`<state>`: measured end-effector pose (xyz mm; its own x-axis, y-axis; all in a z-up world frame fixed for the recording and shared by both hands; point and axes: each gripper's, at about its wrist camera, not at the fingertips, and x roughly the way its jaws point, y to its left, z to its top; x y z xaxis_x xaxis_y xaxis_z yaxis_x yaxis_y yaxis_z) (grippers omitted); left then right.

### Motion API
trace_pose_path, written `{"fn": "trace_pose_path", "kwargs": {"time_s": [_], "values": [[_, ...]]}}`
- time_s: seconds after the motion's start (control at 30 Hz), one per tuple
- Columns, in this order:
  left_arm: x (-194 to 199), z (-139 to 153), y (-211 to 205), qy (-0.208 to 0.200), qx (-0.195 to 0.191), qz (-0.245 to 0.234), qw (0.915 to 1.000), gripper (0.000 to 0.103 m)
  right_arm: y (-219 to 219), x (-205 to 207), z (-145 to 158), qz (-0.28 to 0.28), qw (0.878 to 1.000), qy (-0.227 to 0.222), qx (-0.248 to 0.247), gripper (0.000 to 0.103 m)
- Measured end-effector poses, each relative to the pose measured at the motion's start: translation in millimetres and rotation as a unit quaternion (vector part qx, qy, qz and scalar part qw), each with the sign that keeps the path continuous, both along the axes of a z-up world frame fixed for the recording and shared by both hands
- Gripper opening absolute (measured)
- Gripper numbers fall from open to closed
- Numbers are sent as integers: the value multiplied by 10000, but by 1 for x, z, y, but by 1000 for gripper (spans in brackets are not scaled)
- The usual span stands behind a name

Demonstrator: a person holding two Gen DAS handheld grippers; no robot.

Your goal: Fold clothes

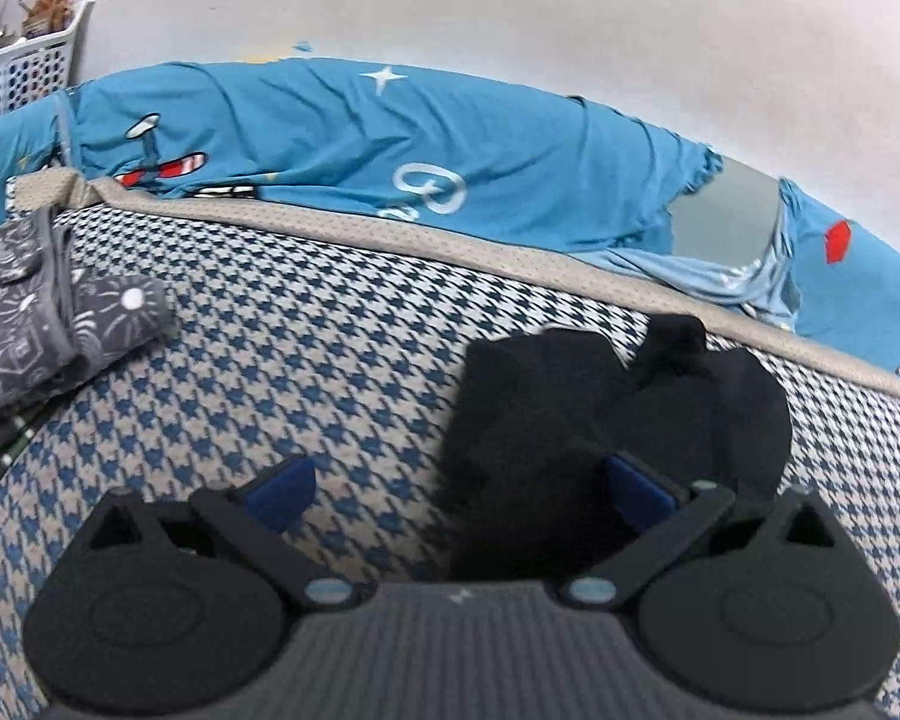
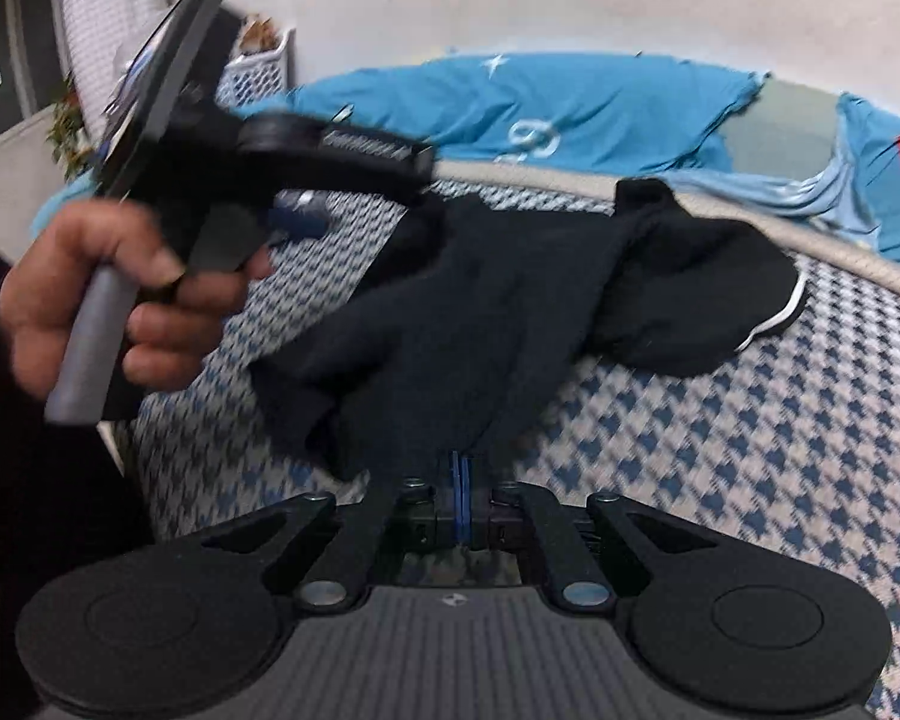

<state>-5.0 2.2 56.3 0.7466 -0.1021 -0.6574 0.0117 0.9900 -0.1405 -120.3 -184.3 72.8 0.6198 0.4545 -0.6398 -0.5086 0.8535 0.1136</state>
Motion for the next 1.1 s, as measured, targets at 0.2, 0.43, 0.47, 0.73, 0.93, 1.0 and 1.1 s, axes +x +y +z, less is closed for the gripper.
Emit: {"fn": "trace_pose_path", "kwargs": {"time_s": [0.2, 0.43, 0.47, 0.73, 0.93, 1.0, 1.1], "values": [[10, -22, -11, 511, 98, 40, 9986, 103, -5, 3, -1, 2, 9999, 112, -46, 3], [11, -40, -10, 909, 93, 30, 9958, 103, -31, 14, 17, -698, 9958, -62, 592, 4], [11, -42, -9, 967, 75, 20, 9953, 103, -33, 17, 19, -774, 9946, -91, 684, 5], [6, -52, -8, 1197, 123, -57, 9927, 103, -29, 50, 20, -1253, 9871, -247, 970, 25], [4, -54, -6, 1253, 114, -128, 9920, 103, -22, 81, 12, -1498, 9829, -260, 1040, 38], [4, -54, -5, 1272, 102, -151, 9917, 103, -20, 92, 8, -1580, 9810, -223, 1103, 41], [3, -54, -5, 1282, 112, -177, 9915, 103, -16, 105, 2, -1645, 9784, -145, 1241, 43]]}}
